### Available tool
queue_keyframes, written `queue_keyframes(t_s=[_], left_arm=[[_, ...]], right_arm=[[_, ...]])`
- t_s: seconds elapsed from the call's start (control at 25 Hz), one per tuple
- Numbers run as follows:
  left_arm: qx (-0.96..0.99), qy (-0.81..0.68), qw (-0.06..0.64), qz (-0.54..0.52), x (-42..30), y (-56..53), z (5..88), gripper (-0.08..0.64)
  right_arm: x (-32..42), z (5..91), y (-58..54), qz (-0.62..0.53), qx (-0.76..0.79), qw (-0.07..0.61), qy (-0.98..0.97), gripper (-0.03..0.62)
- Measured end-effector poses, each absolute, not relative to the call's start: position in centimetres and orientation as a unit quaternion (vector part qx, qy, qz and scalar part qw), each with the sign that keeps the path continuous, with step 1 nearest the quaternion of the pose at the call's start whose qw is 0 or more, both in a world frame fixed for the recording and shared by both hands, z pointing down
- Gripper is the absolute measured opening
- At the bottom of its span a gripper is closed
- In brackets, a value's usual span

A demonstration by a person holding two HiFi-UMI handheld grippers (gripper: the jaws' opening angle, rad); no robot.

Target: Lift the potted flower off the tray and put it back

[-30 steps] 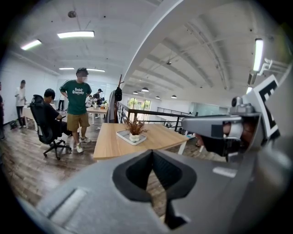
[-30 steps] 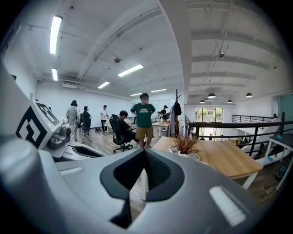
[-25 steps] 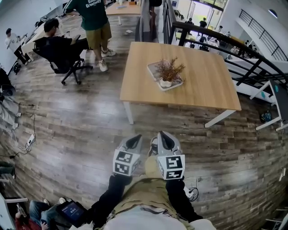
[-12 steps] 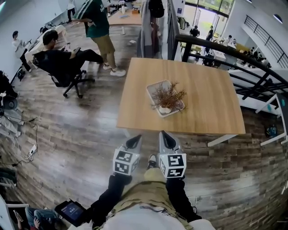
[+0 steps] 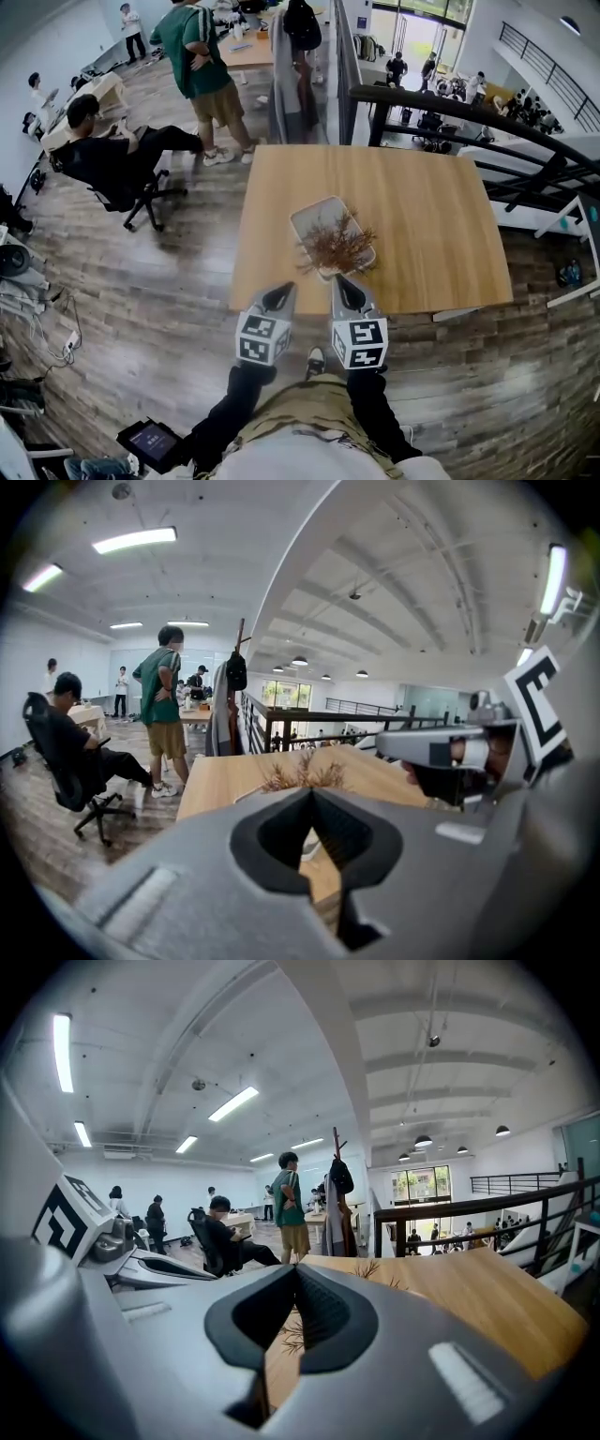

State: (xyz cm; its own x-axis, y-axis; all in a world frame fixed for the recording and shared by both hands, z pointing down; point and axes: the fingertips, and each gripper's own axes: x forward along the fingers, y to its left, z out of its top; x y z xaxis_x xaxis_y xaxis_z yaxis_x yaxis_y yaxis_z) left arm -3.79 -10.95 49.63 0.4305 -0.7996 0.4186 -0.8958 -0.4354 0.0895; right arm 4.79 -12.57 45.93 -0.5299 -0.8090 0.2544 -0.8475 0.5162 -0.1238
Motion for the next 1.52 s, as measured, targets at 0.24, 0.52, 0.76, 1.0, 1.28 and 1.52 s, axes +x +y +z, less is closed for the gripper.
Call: queue_keyframes(t_s=[0.24, 0.52, 0.76, 1.0, 1.28, 1.52], left_arm=[[0.823, -0.514, 0.172, 0.172, -4.1, -14.2, 51.8, 0.003], [0.815, -0.518, 0.182, 0.184, -5.7, -16.1, 53.1, 0.003], [0.814, -0.509, 0.199, 0.198, -7.0, -17.3, 55.1, 0.002], [0.813, -0.488, 0.228, 0.22, -7.0, -17.8, 58.7, 0.003], [0.809, -0.468, 0.241, 0.261, -7.0, -18.0, 62.8, 0.002], [0.807, -0.462, 0.252, 0.267, -6.4, -18.5, 64.4, 0.002]], right_arm=[[5.1, 48.6, -15.9, 0.142, 0.473, 0.103, -0.864, 0.005], [4.7, 51.3, -17.0, 0.163, 0.467, 0.125, -0.86, 0.005], [3.8, 54.0, -17.4, 0.198, 0.472, 0.153, -0.845, 0.005], [3.0, 57.1, -17.9, 0.214, 0.468, 0.179, -0.838, 0.005], [3.1, 61.8, -17.6, 0.243, 0.454, 0.213, -0.83, 0.005], [3.6, 64.8, -18.4, 0.256, 0.453, 0.228, -0.823, 0.005]])
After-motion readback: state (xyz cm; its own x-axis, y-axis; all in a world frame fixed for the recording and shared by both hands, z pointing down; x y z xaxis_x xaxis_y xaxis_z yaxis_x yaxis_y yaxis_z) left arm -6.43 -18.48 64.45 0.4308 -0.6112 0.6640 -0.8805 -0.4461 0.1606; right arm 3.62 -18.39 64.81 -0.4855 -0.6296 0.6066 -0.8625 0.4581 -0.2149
